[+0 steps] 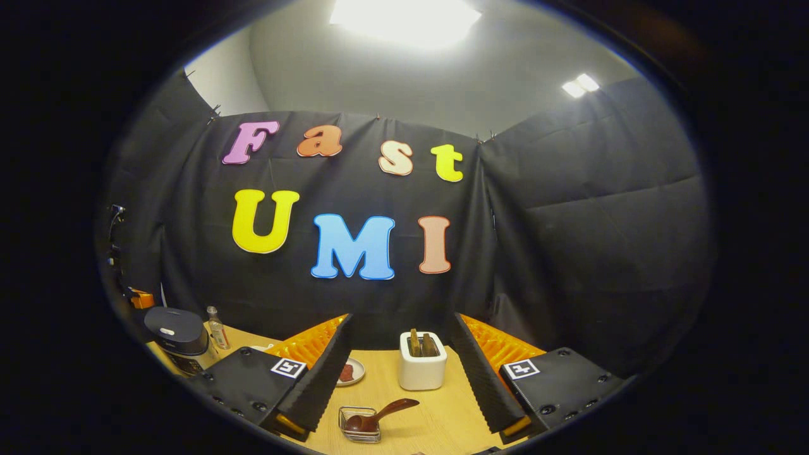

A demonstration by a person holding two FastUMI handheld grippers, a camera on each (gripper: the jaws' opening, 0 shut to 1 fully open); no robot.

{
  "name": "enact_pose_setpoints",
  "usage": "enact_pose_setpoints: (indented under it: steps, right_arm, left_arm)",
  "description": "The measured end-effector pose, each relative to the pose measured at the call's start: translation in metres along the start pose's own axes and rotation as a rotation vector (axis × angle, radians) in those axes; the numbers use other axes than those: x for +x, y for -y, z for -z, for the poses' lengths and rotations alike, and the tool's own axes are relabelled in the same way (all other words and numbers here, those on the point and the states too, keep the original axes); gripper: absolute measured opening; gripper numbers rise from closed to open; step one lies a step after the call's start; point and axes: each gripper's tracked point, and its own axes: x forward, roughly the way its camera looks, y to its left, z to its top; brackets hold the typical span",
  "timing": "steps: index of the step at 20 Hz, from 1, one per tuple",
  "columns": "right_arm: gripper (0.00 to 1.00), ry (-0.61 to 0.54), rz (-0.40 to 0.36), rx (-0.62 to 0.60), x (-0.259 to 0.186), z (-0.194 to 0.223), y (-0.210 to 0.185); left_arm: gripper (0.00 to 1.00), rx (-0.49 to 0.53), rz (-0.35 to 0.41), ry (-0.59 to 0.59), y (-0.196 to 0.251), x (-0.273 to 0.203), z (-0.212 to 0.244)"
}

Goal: Close the left gripper, press the button to open the rice cooker; take a wooden spoon from the chopstick holder with the right hand, scoop a spoonful of rice and pour it into the rice cooker, then put the wooden spoon back into the chopstick holder.

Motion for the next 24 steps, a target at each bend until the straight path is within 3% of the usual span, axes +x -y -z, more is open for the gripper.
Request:
enact_pose_setpoints:
  steps: [13,24]
  right_arm:
    - [0.98,-0.017,0.006,-0.05,0.003,0.0,-0.014]
    - [0.98,-0.031,-0.026,-0.048,0.0,0.006,-0.025]
  left_arm:
    - [0.01,-0.033,0.029,-0.14,0.004,0.024,0.08]
    - [0.02,-0.022,0.02,-0.149,0.006,0.018,0.096]
